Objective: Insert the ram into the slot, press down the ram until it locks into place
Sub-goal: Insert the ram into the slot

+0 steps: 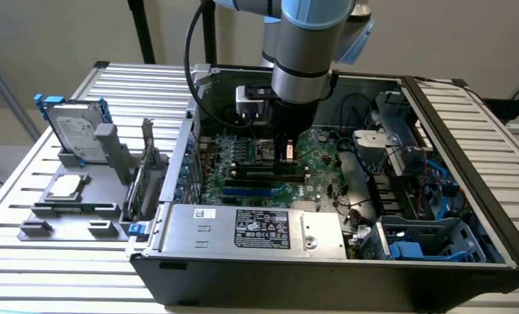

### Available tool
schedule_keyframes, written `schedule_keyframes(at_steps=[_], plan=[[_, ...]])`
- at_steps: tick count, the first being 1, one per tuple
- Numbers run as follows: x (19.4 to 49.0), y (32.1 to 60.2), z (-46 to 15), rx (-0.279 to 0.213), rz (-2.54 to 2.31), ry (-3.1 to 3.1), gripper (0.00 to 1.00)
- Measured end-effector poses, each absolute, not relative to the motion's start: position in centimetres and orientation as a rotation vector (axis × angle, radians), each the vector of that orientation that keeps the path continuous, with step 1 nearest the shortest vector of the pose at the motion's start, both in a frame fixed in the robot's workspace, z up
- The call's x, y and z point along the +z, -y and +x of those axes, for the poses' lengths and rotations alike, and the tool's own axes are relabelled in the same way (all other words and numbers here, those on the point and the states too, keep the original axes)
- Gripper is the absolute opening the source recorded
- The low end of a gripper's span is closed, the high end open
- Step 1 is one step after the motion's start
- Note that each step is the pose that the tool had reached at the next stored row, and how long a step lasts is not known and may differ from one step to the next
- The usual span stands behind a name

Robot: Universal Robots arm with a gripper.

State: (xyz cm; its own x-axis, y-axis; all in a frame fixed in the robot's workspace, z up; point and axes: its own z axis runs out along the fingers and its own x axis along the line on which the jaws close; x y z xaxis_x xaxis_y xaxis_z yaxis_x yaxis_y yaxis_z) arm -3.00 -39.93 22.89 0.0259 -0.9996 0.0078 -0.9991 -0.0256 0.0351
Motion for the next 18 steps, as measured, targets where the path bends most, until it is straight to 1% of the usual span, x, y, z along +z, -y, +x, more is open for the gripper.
schedule_keyframes(at_steps=[18], plan=[[22.66,39.99,-2.98,-0.031,2.223,2.176,0.12]])
